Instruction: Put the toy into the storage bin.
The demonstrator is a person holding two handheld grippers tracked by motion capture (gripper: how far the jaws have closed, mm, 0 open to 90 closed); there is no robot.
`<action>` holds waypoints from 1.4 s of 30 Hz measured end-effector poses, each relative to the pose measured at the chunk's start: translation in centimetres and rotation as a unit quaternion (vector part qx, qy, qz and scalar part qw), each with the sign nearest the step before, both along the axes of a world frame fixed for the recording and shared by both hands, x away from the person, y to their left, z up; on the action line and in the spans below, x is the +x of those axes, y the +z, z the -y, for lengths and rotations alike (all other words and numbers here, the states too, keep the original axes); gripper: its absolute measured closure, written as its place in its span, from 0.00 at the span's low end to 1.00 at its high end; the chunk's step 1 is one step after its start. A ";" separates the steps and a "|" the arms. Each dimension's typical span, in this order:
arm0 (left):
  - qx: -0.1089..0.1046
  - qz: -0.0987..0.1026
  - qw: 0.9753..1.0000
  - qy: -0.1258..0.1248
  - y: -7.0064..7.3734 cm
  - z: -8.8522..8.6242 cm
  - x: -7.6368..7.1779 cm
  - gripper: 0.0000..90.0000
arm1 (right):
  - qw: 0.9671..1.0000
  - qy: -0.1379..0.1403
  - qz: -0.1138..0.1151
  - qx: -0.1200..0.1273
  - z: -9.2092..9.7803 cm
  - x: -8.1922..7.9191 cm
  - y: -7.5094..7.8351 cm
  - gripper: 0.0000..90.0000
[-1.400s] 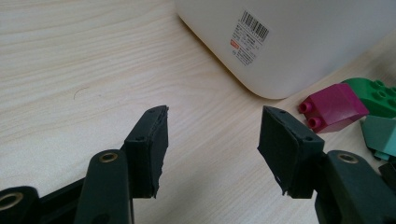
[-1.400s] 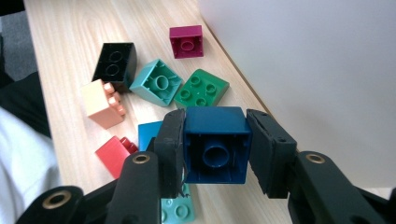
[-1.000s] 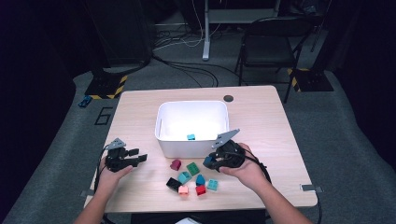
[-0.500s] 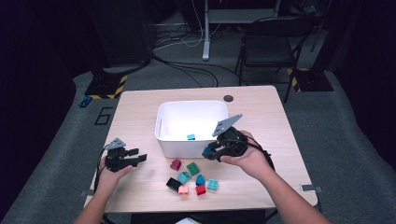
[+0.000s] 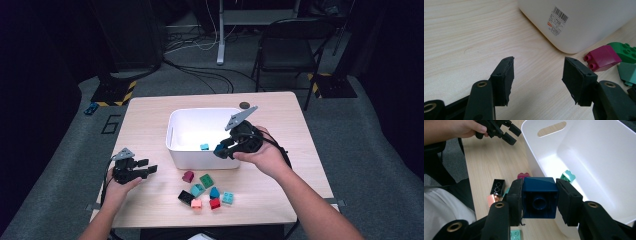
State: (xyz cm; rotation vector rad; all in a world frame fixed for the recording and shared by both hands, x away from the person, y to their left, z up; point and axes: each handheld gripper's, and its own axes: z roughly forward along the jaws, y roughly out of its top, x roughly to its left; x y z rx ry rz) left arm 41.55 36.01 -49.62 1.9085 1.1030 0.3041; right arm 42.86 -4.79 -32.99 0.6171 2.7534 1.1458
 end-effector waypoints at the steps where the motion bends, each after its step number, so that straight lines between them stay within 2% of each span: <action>1: 0.002 -0.004 1.000 -0.004 0.1 -0.1 0.0 0.47 | 1.000 0.003 0.003 -0.002 -0.1 0.2 0.0 0.65; 11: 0.001 -0.002 1.000 -0.004 0.1 -0.1 0.0 0.47 | 1.000 0.004 0.006 -0.004 -2.1 2.7 1.4 0.65; 16: 0.000 -0.001 1.000 -0.002 0.1 -0.2 0.0 0.47 | 1.000 -0.002 0.006 -0.011 -3.4 4.4 1.4 0.65; 24: -0.004 -0.002 1.000 -0.002 0.1 -0.3 0.1 0.47 | 1.000 -0.004 0.001 -0.012 -5.3 6.9 0.6 0.65; 42: -0.003 -0.002 1.000 -0.005 0.0 -0.3 0.2 0.47 | 1.000 -0.010 -0.002 -0.024 -9.8 10.7 -2.3 0.65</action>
